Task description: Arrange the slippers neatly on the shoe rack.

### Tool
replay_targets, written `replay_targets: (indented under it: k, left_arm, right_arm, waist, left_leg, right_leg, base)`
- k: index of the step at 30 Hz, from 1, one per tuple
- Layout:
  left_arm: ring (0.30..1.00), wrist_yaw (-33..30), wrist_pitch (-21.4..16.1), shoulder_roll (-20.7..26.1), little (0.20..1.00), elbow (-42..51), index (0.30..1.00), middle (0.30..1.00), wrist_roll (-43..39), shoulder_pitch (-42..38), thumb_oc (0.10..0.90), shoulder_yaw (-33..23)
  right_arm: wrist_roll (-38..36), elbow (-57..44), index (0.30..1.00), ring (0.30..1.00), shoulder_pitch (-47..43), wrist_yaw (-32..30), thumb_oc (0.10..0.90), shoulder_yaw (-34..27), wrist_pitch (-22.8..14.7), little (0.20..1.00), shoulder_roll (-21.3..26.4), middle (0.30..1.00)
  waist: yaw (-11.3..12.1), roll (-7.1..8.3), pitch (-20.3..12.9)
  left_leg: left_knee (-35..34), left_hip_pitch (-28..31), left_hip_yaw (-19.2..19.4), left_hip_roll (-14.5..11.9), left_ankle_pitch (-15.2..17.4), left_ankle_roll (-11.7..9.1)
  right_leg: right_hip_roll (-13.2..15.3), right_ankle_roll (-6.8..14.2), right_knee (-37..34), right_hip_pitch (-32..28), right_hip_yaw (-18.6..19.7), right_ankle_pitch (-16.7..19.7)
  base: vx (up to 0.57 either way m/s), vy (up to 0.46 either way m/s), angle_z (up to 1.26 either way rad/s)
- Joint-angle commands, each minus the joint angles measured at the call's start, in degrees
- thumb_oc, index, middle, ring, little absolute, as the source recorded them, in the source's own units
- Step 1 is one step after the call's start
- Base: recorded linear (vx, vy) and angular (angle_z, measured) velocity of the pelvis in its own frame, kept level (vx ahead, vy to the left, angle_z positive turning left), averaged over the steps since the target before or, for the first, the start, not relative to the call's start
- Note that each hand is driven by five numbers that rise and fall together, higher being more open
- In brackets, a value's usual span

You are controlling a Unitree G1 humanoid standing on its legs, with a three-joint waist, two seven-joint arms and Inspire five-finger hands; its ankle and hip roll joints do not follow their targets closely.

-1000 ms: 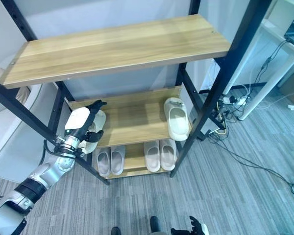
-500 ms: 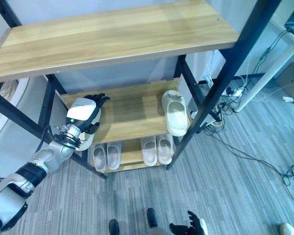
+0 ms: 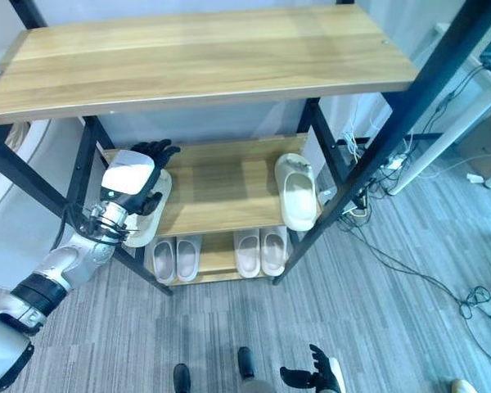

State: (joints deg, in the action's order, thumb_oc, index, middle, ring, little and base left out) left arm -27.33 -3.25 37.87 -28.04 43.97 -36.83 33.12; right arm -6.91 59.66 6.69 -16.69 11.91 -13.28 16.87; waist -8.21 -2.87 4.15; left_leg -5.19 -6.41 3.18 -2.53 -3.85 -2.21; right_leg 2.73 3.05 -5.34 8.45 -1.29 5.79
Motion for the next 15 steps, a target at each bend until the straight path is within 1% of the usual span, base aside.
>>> replay_targets:
  k: [1, 6, 10, 12, 15]
  left_arm:
    - [0.9, -5.3, 3.1, 1.9, 0.9, -5.2, 0.9, 0.9, 3.4, -10.8, 0.8, -2.3]
    - [0.9, -5.3, 4.2, 2.1, 0.9, -9.8, 0.9, 0.9, 3.8, -13.0, 0.8, -0.3]
    - [0.9, -5.2, 4.1, 1.4, 0.9, -11.8, 0.9, 0.9, 2.7, -13.7, 0.8, -0.1]
    - [0.9, -5.5, 4.7, 0.9, 0.9, -13.6, 0.9, 0.9, 3.0, -14.1, 0.8, 0.5]
    - [0.9, -6.3, 5.8, 0.2, 0.9, -17.5, 0.9, 0.9, 3.4, -16.7, 0.8, 2.6]
  right_arm:
    - [1.1, -3.5, 0.9, 0.9, 2.2, -2.7, 0.8, -1.3, -1.6, 0.9, 3.0, 0.9]
    - [1.0, -3.5, 0.9, 0.9, 2.3, -2.7, 0.8, -0.9, -1.6, 0.9, 3.0, 0.9]
    - [0.7, -3.4, 0.9, 0.9, 2.3, -2.6, 0.8, -0.7, -1.6, 0.9, 2.9, 0.9]
    - [0.7, -3.2, 0.9, 0.9, 2.0, -2.7, 0.8, -0.5, -1.5, 0.9, 2.8, 0.9]
    - [0.4, -2.8, 0.9, 0.9, 0.6, -2.8, 0.8, 0.3, -1.7, 0.9, 2.8, 0.9]
  waist:
    - [0.4, -0.4, -1.7]
    - [0.0, -0.09, -1.7]
    - [-0.2, 0.26, -1.7]
    - [-0.3, 0.38, -1.7]
    - [-0.5, 0.5, -1.5]
  left_leg:
    - [0.2, -0.3, -1.3, 3.0, 4.7, 0.5]
    - [0.2, -1.0, -1.1, 2.8, 4.7, 0.5]
    - [0.2, -1.6, -0.9, 2.8, 4.6, 0.5]
    - [0.2, -1.8, -0.8, 2.8, 4.6, 0.5]
    - [0.2, -2.7, -0.6, 2.7, 4.4, 0.6]
  right_leg:
    - [0.4, 4.2, 0.3, -0.8, -0.4, -6.5]
    - [0.3, 4.4, 0.3, -0.1, -0.3, -6.2]
    - [0.3, 4.3, 0.3, 0.6, -0.2, -6.0]
    - [0.3, 4.3, 0.3, 0.9, -0.1, -5.9]
    - [0.3, 4.4, 0.3, 1.9, 0.1, -5.5]
  base:
    - [0.0, 0.0, 0.0]
    - [0.0, 0.0, 0.0]
    - [0.0, 0.0, 0.0]
    - [0.01, 0.003, -0.02]
    - [0.01, 0.003, -0.01]
